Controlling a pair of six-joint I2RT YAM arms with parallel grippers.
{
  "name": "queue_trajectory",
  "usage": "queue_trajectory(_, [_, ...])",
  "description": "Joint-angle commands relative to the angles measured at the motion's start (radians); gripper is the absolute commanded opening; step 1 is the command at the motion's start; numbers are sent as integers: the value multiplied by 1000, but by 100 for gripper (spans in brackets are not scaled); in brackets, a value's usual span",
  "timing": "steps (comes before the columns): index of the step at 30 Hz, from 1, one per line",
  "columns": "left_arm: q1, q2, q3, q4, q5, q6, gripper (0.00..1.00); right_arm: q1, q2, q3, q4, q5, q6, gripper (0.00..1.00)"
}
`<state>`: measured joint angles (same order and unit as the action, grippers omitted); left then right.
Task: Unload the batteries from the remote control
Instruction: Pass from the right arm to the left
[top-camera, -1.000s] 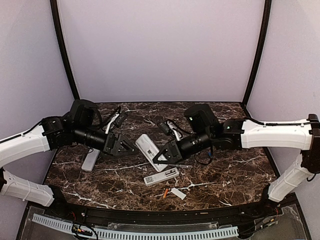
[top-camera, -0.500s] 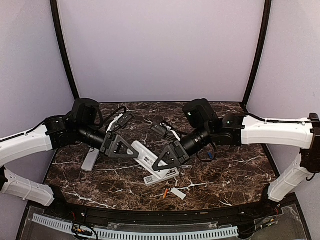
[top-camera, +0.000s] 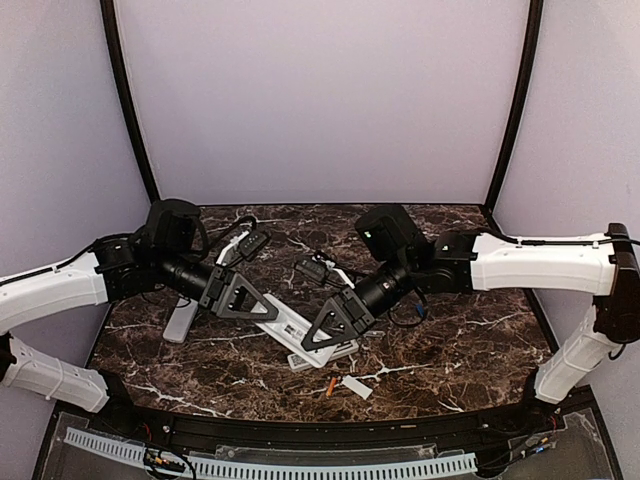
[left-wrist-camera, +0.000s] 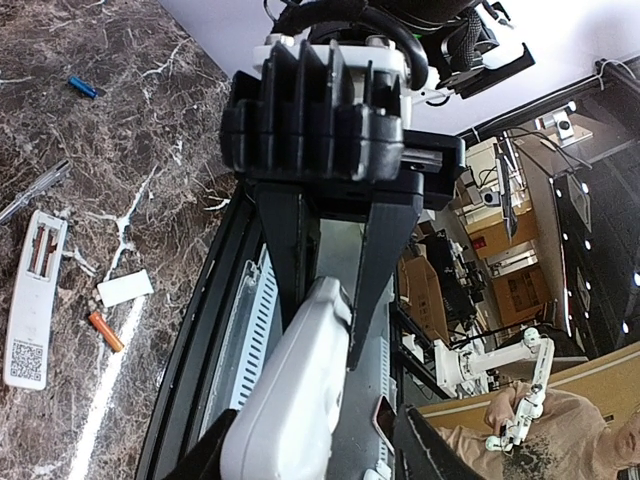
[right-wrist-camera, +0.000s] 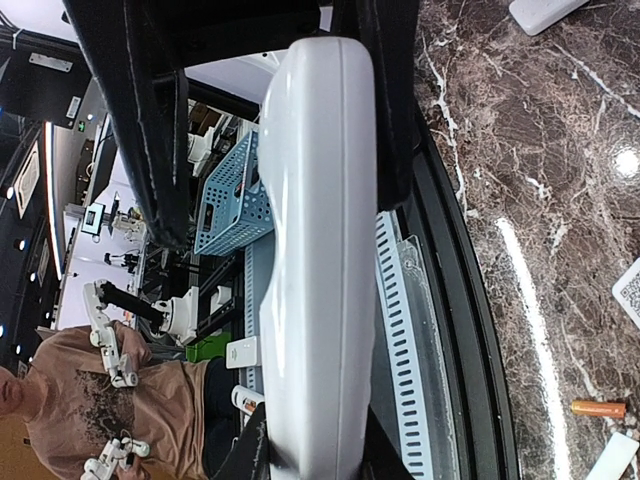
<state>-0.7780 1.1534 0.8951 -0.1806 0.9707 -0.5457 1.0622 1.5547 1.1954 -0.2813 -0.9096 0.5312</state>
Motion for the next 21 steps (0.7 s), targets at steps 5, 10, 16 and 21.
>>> queue_trajectory(5, [-9, 10, -27, 6, 42, 7, 46, 6, 9, 29, 22, -21, -12, 0])
queue_trajectory(10, [-8, 18, -28, 14, 43, 4, 35, 6, 12, 26, 15, -24, -19, 0])
queue_trajectory(16, [-9, 31, -34, 32, 56, -9, 19, 6, 10, 25, 5, -21, -26, 0])
queue_trajectory(21, [-8, 29, -53, 72, 65, -34, 12, 4, -9, 21, 1, 36, -30, 14])
